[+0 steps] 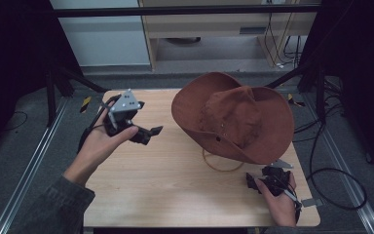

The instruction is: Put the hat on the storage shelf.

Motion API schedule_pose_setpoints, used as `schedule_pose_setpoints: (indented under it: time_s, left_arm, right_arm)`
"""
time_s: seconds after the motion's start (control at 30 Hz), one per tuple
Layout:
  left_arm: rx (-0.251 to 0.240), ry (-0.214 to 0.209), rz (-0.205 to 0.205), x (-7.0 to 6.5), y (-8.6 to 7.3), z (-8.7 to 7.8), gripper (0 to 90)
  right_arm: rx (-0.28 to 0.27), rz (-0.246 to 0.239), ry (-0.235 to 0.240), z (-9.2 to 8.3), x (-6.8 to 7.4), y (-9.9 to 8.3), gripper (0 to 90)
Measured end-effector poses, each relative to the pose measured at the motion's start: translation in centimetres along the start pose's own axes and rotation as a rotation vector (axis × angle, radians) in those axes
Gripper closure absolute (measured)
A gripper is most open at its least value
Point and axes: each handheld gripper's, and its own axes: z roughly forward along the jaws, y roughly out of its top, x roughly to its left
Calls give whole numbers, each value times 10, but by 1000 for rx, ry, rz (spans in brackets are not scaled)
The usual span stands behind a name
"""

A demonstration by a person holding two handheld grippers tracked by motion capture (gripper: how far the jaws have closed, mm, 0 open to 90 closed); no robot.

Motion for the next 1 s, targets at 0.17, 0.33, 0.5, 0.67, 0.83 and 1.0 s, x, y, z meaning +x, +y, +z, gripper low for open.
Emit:
schedule_pose_setpoints:
  time_s: [0.17, 0.33, 0.5, 0.67, 0.83, 1.0]
  left_arm:
    - [37, 5, -22, -4, -43, 7, 42]
    - [140, 25, -44, -12, -105, 26, 47]
    - [179, 22, -96, -16, -141, 39, 47]
    - [211, 48, -152, -15, -178, 50, 47]
    - [241, 69, -179, -14, -200, 58, 47]
    - [243, 57, -218, -17, -215, 62, 35]
  right_arm:
    - [0, 1, -2, 0, 0, 0, 7]
    - [0, 1, -3, 0, 0, 0, 6]
    - [0, 1, -3, 0, 0, 0, 6]
    - [0, 1, -3, 0, 0, 0, 6]
    - [0, 1, -3, 0, 0, 0, 6]
    - [0, 1, -3, 0, 0, 0, 6]
